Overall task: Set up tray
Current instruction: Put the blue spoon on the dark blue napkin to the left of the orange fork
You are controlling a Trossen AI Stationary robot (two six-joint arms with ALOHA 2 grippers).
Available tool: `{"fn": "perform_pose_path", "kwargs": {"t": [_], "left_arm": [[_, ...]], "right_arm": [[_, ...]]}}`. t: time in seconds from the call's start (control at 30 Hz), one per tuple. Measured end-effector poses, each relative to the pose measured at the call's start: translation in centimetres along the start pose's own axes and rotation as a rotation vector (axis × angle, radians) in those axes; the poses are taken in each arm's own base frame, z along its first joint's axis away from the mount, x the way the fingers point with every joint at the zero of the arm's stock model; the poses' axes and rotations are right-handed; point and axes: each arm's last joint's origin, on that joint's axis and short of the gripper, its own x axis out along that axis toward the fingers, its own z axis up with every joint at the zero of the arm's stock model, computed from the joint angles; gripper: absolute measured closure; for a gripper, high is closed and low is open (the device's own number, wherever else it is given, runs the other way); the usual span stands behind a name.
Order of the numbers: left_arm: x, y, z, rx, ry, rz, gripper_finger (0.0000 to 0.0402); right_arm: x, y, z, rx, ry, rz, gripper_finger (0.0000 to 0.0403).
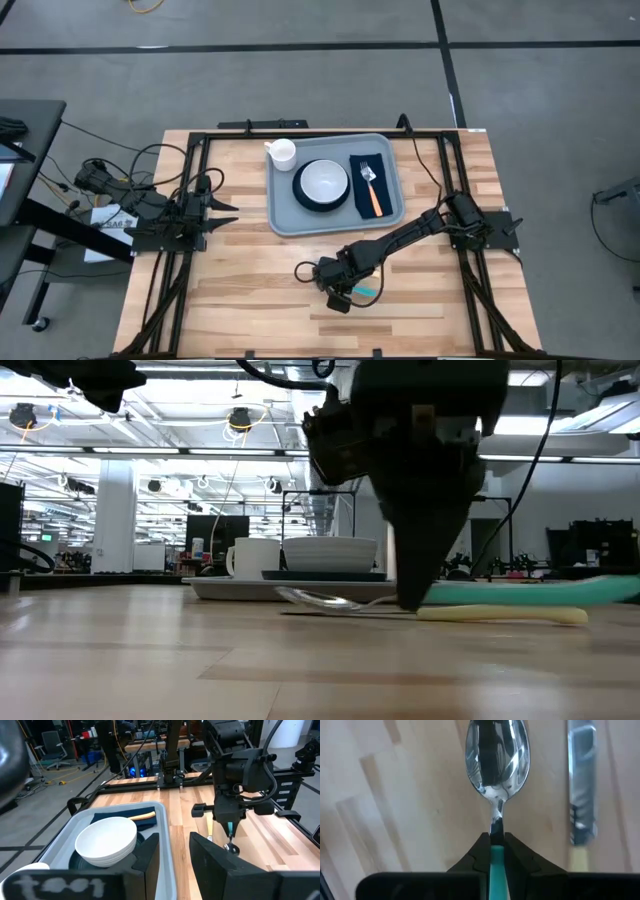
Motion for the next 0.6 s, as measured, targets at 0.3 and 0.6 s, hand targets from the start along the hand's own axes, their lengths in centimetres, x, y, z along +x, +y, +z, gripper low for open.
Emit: {"fn": "perform_pose_path", "kwargs": {"t": [0.3,0.6], "left_arm": [[0.0,0.0,0.0,0.000,0.000,0.000,0.0305],[0.0,0.0,0.0,0.000,0.000,0.000,0.0305]], "right_arm": [[-1.8,0.2,0.5,0.006,0.057,-0.007,0.0376],[-2.7,-0.9,1.6,0.051,0.054,-0.011,0.0374]]}}
